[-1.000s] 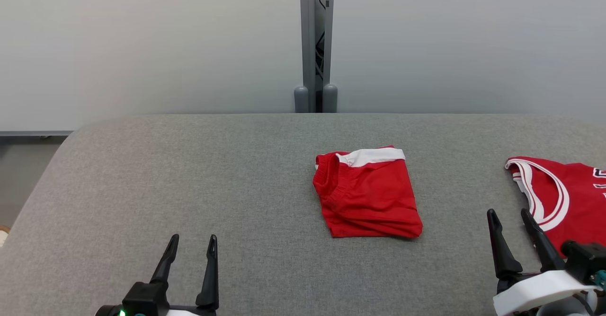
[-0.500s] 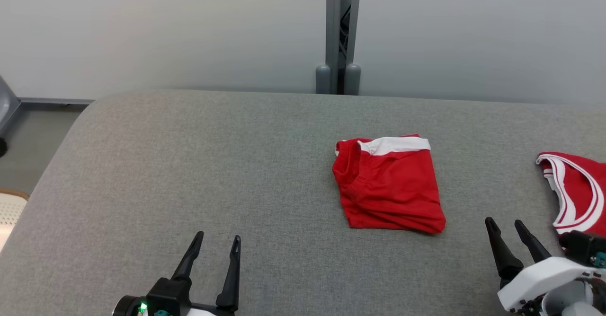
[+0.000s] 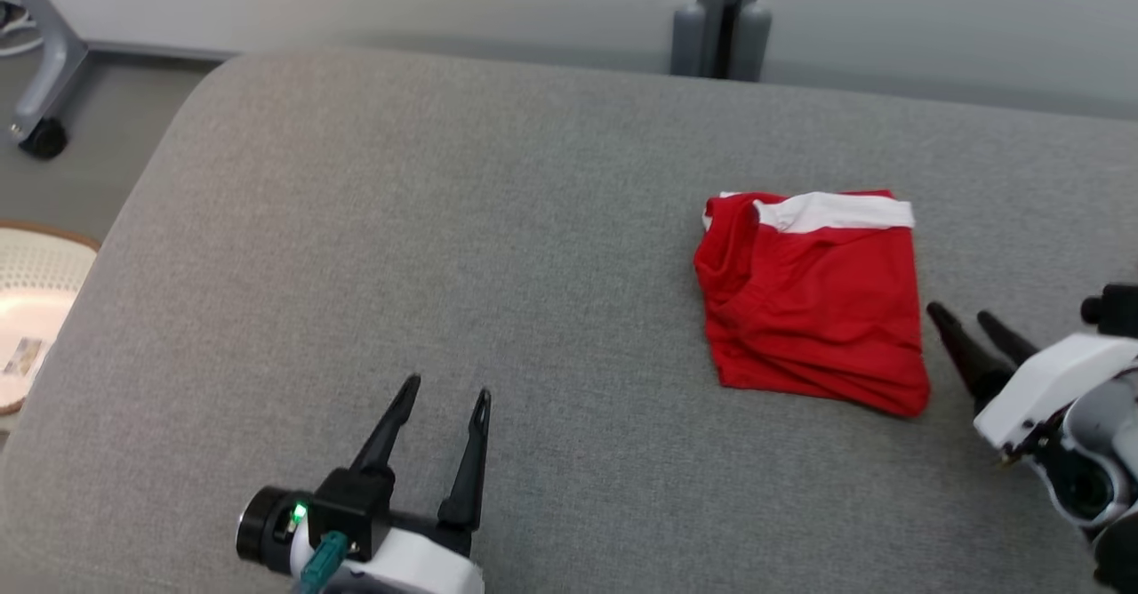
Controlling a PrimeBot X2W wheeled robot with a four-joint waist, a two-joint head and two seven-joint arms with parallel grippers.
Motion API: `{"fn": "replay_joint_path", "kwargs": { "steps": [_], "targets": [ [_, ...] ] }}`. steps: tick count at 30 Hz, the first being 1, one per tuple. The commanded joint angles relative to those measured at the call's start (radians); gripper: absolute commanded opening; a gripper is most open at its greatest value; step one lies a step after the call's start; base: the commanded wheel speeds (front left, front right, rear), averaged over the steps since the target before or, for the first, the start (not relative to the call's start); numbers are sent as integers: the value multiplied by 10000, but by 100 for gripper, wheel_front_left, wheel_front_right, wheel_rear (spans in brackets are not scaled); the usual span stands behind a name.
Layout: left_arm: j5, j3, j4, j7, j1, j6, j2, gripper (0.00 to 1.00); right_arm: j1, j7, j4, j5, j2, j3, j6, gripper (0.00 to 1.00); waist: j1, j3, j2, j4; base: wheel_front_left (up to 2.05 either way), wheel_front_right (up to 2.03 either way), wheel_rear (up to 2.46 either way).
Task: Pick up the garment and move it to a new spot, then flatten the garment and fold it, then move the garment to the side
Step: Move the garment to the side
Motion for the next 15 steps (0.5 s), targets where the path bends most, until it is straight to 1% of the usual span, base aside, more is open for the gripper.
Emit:
{"fn": "replay_joint_path", "kwargs": {
  "steps": [1,7,9,10,15],
  "targets": [
    [-57,-21,-163,-35,-299,14,33,100,-310,88,110,204,-187,55,-3,100,0,496,0,326,0,0,0],
    [-192,-283,-663,-35,-775,125,35,100,-1282,671,628,1125,-489,730,-3,100,0,1181,0,667,0,0,0],
    [-241,-359,-752,-35,-855,171,37,100,-1451,944,672,1445,-511,1001,-3,100,0,1305,0,751,0,0,0],
    [-245,-432,-788,-35,-929,203,37,100,-1526,1146,719,1704,-541,1294,-4,100,0,1376,0,808,0,0,0],
    [-299,-571,-837,-35,-1018,300,35,100,-1751,1356,776,2086,-496,2065,-4,100,0,1501,0,872,0,0,0]
  ]
}}
